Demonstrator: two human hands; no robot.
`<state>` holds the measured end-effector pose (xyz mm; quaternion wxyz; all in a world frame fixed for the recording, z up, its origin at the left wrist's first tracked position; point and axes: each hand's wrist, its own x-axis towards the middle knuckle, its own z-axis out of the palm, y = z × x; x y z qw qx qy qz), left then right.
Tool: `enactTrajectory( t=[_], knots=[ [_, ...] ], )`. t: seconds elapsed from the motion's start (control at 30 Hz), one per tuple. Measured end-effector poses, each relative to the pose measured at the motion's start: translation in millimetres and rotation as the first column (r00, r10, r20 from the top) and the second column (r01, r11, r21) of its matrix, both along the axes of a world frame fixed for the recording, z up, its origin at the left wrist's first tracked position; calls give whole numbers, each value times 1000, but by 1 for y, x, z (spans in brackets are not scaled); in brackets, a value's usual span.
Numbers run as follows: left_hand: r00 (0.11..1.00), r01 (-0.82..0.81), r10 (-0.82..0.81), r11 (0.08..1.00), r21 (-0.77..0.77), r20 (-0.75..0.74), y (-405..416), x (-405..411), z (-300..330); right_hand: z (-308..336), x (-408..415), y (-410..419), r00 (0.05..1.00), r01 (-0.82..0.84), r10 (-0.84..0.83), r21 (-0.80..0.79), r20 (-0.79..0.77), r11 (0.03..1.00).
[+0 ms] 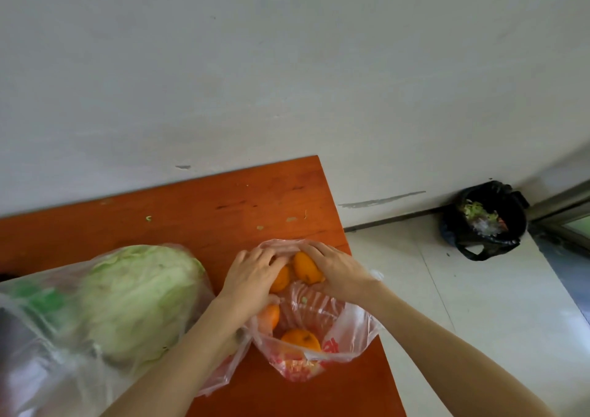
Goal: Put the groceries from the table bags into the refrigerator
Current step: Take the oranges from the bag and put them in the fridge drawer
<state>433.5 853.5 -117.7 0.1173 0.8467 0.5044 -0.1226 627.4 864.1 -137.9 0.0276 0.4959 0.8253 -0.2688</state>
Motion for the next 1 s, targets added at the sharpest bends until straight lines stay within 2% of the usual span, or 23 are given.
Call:
enactTrajectory(
  t=[0.17,0.27,0.37,0.43,0.53,0.6,0.73,0.8,0.9,1.0],
  knots=[
    [997,-20,23,999,37,-69,4,2,-2,3,4,-15,995,72,-72,-6,-70,997],
    [997,-41,45,997,58,-68,4,0,1,14,7,-23,976,172,-172,-17,-136,985],
    [996,-84,84,995,48,0,3,-4,9,26,10,-33,934,308,-310,-41,-178,951],
    [985,-129,125,991,29,117,-2,-4,17,32,11,-39,899,373,-377,-60,-222,926],
    [896,-197,189,980,-22,402,-11,0,36,44,15,-53,830,477,-474,-65,-295,876],
    [816,-211,210,976,-60,539,-18,6,51,58,16,-66,801,532,-509,-15,-315,847],
    [585,-213,347,938,-274,733,-42,16,80,86,19,-105,723,652,-584,84,-368,754],
    [513,-191,350,937,-293,784,-60,20,90,100,20,-134,658,721,-640,87,-397,687],
    [495,-143,315,949,-282,810,-94,24,101,116,20,-187,543,808,-702,58,-461,587],
    [540,-26,271,952,-306,797,-130,33,107,127,19,-245,428,881,-757,40,-493,472]
  ],
)
